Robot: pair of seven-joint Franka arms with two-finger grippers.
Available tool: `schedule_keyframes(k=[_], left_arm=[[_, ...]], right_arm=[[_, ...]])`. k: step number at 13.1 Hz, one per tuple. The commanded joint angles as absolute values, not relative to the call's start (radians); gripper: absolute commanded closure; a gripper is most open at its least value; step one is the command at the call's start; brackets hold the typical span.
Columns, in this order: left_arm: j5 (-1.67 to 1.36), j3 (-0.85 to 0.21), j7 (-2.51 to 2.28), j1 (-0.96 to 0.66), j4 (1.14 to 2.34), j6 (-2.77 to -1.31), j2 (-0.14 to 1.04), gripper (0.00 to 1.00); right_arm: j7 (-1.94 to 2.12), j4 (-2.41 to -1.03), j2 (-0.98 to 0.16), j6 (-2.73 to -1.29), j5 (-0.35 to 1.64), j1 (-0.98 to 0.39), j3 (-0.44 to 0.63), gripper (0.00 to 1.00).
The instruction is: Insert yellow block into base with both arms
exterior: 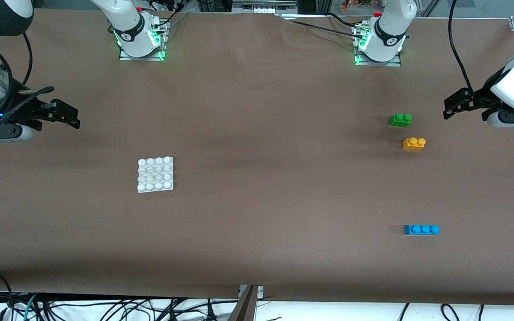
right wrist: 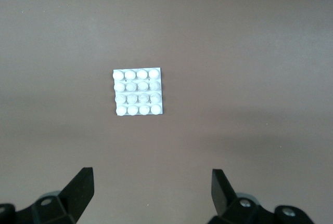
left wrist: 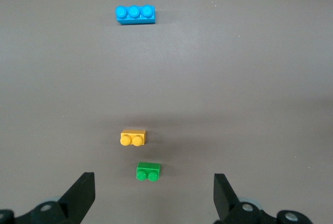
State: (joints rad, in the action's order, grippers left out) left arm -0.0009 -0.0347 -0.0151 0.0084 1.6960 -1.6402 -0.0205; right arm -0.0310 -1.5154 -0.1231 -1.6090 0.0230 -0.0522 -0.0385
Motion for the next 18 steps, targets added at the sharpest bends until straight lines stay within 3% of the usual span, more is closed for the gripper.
schedule_keyframes(k=[1,18], left_arm=[[-0.023,-0.037,-0.012,0.015,1.666,-1.615,-0.009,0.0],[-0.023,-0.035,-0.011,0.017,1.666,-1.605,-0.009,0.0]], right_arm=[[-0.018,-1.485,-0.13,-1.582,0.014,-0.04,-0.051,0.0],[-0.037,-1.482,-0.129,-1.585,-0.011,-0.041,-0.048,0.0]])
